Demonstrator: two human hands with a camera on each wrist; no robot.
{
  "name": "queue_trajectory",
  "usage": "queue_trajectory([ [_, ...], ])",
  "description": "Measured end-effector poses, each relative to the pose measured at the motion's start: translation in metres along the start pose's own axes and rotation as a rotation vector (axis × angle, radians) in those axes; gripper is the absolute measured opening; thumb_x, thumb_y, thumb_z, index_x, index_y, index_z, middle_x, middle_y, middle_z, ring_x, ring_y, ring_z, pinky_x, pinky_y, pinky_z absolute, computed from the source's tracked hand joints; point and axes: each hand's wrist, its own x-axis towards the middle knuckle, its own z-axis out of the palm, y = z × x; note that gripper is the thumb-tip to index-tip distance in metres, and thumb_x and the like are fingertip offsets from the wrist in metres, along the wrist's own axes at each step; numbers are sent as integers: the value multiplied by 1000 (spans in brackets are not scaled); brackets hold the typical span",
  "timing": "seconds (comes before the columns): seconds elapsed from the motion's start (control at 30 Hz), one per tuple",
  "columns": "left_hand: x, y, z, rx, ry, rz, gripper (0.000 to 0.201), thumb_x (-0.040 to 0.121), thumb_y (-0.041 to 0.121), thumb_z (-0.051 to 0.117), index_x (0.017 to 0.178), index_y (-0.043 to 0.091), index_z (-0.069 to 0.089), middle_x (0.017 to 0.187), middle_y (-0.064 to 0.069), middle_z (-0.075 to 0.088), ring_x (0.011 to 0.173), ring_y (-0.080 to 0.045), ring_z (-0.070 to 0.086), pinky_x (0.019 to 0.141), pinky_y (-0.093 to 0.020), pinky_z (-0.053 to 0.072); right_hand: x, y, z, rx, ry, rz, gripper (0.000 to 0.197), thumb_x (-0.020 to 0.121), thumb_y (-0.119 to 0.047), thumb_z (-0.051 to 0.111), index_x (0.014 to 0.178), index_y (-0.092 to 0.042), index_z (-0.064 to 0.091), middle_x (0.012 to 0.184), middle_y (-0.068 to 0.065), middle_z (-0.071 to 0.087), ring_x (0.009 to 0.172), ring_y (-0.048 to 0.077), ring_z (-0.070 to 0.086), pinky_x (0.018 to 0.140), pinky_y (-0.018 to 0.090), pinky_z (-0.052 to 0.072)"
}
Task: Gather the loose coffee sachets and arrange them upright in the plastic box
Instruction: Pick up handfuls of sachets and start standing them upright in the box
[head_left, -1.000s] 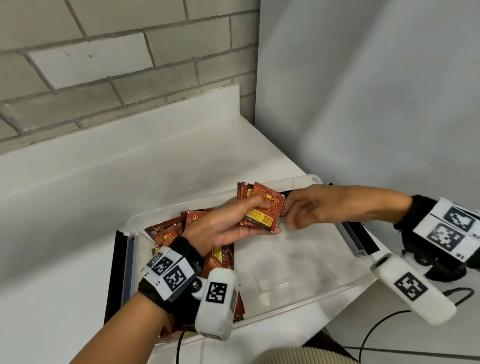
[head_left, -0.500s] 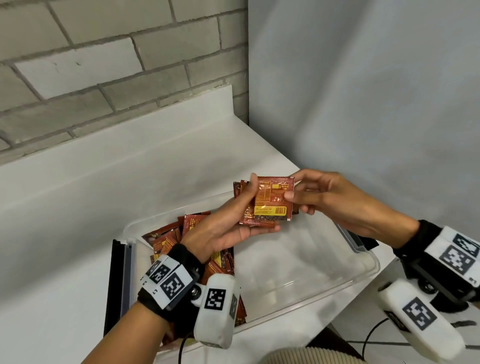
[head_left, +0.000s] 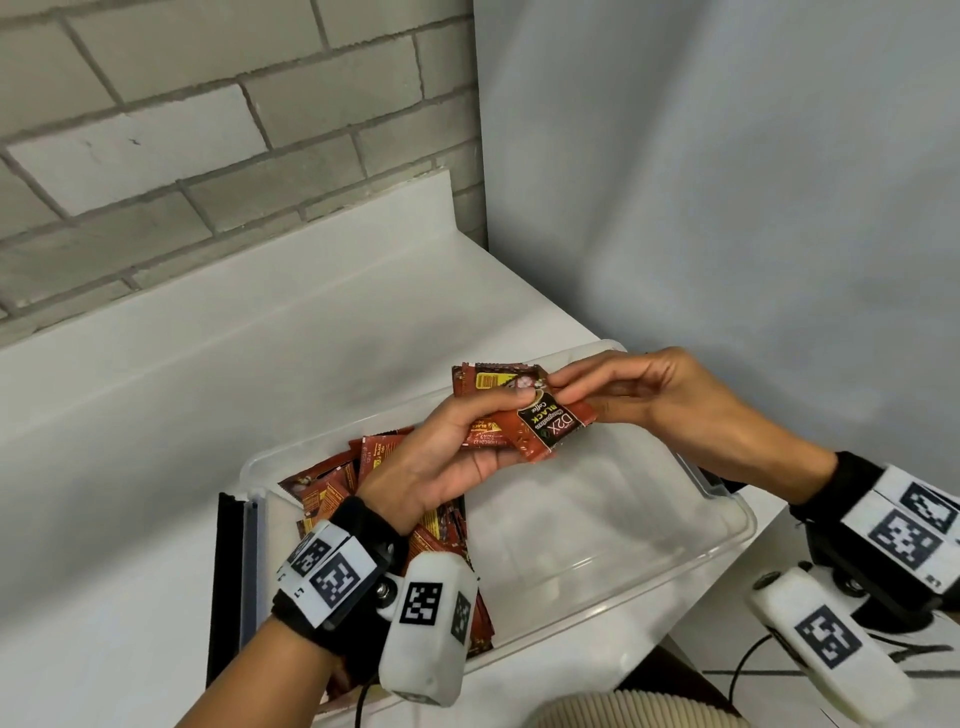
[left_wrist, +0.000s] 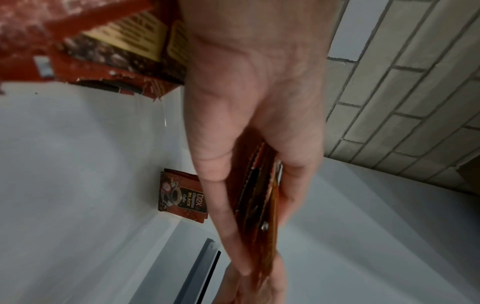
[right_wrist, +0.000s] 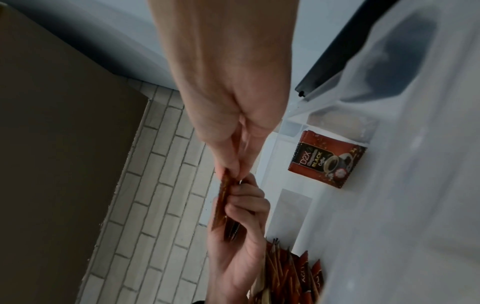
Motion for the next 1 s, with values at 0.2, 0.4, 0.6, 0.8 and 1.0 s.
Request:
queue_trajectory([
  [0.2,0,0,3,-10,22,76,29,79,8,64,108,4,65,97,-13,73,83,-20,71,67,-31,58,3,4,2,68,94,132,29,77,-19,76,104,-12,67,106,4,70,98,21,67,87,28,53],
  [0.4,-1,0,2,-28,24,153,25,79,6,60,104,3,65,98,-14,72,88,-23,71,77,-32,58,0,7,10,-18,-28,285,41,68,-19,76,102,3,66,90,10,69,80,14,64,76,20,54],
  [0.6,-1,-1,2,20,24,175,32,73,0,63,104,5,65,101,-12,73,93,-23,70,84,-31,57,9,-5,-3,15,88,263,20,68,-13,72,84,-4,64,74,11,69,67,14,65,66,20,56],
  [0.8,-1,0,5,-19,40,151,31,78,14,64,108,6,65,112,-17,69,98,-26,68,90,-38,53,27,-21,-24,-306,114,170,10,79,-8,72,86,-5,65,67,8,67,58,12,58,53,18,46],
  [1.0,0,0,4,-49,94,138,28,75,24,67,98,9,68,87,-14,66,70,-20,62,77,-33,57,41,-31,-41,-832,-7,45,9,78,-17,76,80,-22,69,73,-4,72,58,-3,59,62,7,44],
])
